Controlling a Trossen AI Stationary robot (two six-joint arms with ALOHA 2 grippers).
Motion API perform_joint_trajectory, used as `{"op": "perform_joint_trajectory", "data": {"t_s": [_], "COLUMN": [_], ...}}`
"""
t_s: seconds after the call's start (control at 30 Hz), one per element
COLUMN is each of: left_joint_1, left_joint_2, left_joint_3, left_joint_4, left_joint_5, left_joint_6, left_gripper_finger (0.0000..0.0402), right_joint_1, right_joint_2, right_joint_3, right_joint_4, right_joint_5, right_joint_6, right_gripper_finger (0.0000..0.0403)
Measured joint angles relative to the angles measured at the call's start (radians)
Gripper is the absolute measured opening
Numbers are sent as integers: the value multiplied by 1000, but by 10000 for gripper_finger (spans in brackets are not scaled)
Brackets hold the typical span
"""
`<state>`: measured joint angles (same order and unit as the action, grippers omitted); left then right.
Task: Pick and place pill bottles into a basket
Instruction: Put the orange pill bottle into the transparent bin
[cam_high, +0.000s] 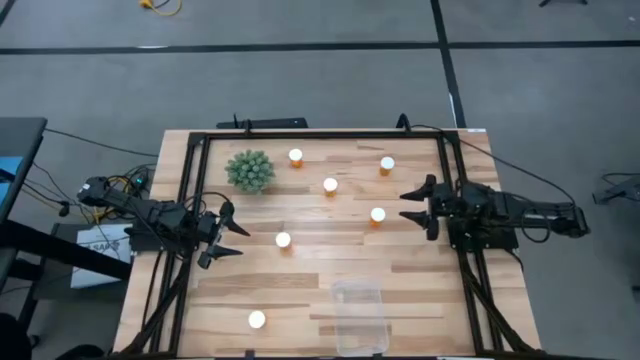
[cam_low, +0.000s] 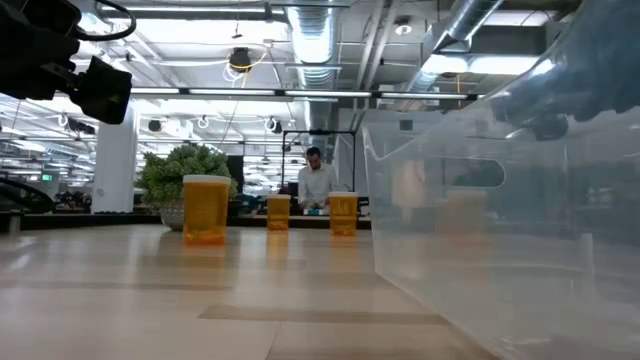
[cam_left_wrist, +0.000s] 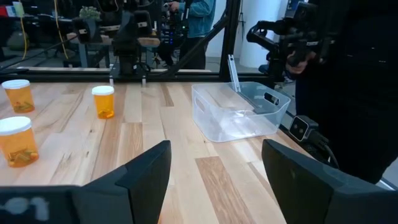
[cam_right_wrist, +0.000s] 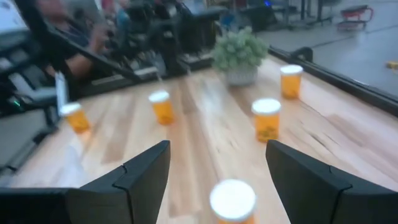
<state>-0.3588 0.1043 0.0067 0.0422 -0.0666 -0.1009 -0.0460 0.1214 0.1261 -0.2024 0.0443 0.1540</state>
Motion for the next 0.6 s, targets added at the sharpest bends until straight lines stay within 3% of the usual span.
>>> {"op": "perform_joint_trajectory", "data": {"t_s": [0.23,0.6], "left_joint_1": [0,0], "left_joint_2": [0,0], "left_joint_3": [0,0], "left_joint_4": [0,0], "left_joint_5": [0,0], "left_joint_6": [0,0], "left_gripper_finger": [242,242], "right_joint_1": [83,157], "right_joint_2": [129,318], "right_joint_3": [1,1], "right_joint_4": [-1,23], "right_joint_5": [174,189], "right_joint_6": [-51,29], "right_gripper_finger": [260,260]}}
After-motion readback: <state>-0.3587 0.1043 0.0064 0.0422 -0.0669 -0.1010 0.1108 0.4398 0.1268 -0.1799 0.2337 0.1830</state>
